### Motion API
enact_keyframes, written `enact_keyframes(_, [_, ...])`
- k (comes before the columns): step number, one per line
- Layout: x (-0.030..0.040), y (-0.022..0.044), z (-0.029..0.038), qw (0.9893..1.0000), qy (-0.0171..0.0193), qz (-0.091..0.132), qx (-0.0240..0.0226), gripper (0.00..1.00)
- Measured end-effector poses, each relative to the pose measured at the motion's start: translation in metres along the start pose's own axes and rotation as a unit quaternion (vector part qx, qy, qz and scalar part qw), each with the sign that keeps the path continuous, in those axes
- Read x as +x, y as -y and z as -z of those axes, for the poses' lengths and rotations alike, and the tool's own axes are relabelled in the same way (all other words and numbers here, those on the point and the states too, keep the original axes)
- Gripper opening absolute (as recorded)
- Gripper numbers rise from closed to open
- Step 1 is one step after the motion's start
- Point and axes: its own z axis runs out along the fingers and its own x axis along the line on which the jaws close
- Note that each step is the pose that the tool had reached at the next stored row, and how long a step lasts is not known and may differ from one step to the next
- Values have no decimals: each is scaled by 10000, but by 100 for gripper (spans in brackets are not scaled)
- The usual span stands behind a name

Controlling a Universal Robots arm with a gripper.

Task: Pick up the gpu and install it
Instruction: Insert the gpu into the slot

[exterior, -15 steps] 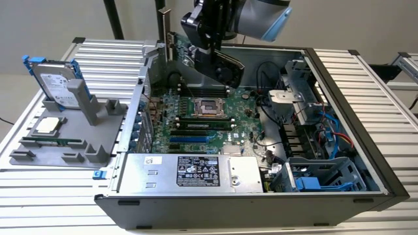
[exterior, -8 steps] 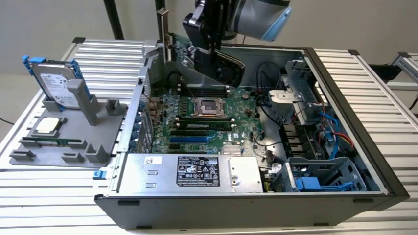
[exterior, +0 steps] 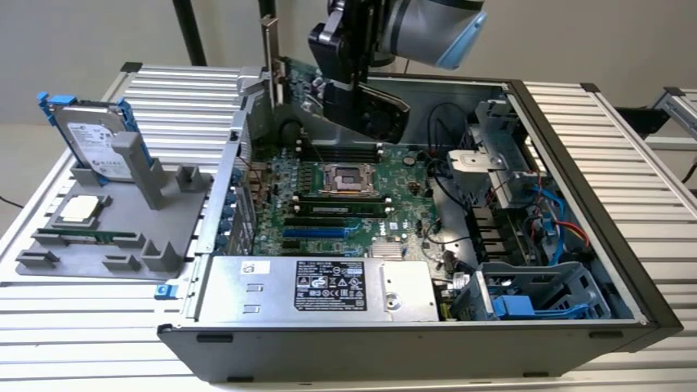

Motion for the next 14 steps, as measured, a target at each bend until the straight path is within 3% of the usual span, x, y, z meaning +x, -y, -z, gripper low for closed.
enact_keyframes(14, [0,0,0,9987,4,507,-10,0])
